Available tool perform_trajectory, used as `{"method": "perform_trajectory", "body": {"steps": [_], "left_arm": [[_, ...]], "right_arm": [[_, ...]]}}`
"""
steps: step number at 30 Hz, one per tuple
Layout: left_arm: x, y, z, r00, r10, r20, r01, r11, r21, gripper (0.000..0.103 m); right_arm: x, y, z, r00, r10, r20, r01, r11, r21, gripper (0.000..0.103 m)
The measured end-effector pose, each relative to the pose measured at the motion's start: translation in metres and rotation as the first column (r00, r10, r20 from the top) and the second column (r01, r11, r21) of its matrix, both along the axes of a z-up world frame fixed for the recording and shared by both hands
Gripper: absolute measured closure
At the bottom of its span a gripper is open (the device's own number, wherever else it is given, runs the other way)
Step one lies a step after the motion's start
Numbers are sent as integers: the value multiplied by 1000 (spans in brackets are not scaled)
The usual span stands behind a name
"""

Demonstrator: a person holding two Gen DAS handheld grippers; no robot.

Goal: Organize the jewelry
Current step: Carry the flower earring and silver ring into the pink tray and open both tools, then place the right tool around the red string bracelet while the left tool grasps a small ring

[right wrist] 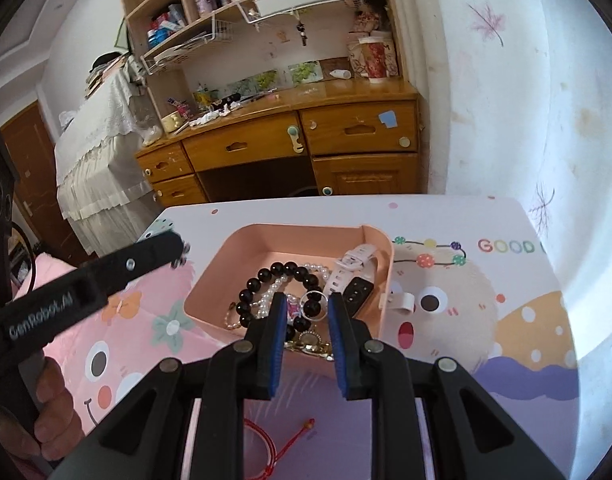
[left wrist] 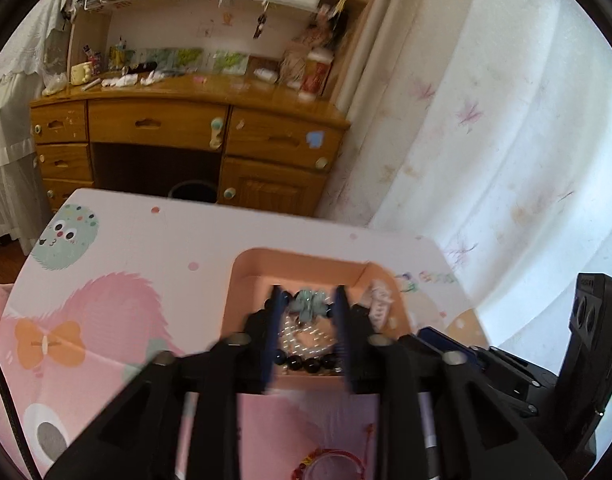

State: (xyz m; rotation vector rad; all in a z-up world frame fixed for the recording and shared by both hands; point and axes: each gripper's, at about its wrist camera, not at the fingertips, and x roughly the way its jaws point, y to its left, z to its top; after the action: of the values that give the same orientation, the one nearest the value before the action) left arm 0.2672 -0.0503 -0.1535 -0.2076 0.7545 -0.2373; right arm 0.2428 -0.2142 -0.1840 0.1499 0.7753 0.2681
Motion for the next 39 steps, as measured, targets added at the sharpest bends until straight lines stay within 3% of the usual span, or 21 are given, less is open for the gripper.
{"method": "perform_trajectory", "body": {"steps": [1, 2, 7, 9, 14, 21, 25, 28, 37, 39], "left_arm": [[2, 0, -1, 1000, 12, -11, -12, 1000, 22, 52], [3, 0, -1, 1000, 22, -12, -22, 999, 39, 50], [0, 15, -2, 997, 72, -24, -70, 994, 79, 28], [-1, 23, -7, 994, 94, -50, -89, 991, 98, 25], [-12, 48, -27, 977, 147, -154, -126, 982, 139, 17], [-31, 61, -54, 958, 118, -262, -56, 971, 231, 17], [-41, 60, -68, 945, 67, -320, 35, 952, 304, 17], [-46, 58, -73, 936, -6, -353, 121, 945, 304, 17], [-43, 54, -81, 906, -172, -387, 263, 945, 196, 18], [-45, 51, -83, 902, -208, -378, 297, 935, 195, 25]], "right_arm": [[4, -1, -4, 1000, -1, -29, 1, 1000, 5, 70], [7, -3, -7, 999, -4, -53, 4, 1000, 7, 60], [7, -11, -14, 996, -8, -86, 13, 998, 55, 52], [4, -14, -16, 995, -22, -93, 28, 998, 56, 43], [-7, -23, -19, 991, -64, -115, 76, 991, 107, 32], [-33, -24, -38, 963, -158, -218, 193, 970, 149, 21], [-51, -11, -51, 943, -175, -284, 225, 962, 152, 21], [-63, -2, -56, 934, -191, -302, 243, 959, 144, 21], [-88, 45, -61, 958, -191, -215, 174, 980, -97, 21], [-89, 55, -63, 965, -181, -191, 151, 976, -158, 19]]}}
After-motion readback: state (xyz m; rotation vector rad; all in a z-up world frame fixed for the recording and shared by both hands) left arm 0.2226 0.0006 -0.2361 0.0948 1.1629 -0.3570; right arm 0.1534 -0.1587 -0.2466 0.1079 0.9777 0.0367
